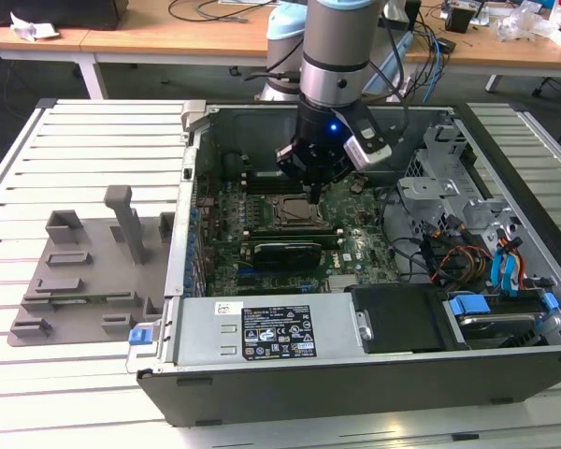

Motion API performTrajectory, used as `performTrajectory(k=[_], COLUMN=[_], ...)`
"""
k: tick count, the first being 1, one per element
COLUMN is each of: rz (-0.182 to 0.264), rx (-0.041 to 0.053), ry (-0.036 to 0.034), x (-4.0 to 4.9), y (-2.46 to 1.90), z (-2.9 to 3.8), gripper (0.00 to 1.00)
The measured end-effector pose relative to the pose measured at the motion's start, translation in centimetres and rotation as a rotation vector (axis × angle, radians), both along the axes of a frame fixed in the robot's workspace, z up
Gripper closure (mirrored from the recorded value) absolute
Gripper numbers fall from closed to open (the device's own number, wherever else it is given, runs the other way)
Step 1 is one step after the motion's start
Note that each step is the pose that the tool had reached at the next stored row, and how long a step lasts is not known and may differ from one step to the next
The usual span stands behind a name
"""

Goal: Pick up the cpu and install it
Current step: 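Install the second cpu locking lever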

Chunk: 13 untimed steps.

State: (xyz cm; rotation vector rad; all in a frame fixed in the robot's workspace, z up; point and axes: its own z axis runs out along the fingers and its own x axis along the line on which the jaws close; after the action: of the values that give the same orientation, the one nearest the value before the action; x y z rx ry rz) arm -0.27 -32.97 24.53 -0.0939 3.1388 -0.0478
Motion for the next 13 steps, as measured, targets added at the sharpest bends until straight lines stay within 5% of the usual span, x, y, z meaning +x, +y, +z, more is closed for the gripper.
performTrajectory(k=[2,5,7,10,13], rz=[0.000,0.000,0.000,0.000,0.000], rx=[0.0045,0.0251,0.0409,0.0723,0.0939], ry=[0.0000,0.0001,0.0001,0.0000,0.0000], x=[-0.13,-0.60,-0.89,-1.63,-2.17], y=[-0.60,-2.70,-3.52,-4.39,-4.56], z=[-0.01,-0.04,-0.07,-0.15,-0.20], gripper=[0.89,0.89,0.89,0.89,0.89])
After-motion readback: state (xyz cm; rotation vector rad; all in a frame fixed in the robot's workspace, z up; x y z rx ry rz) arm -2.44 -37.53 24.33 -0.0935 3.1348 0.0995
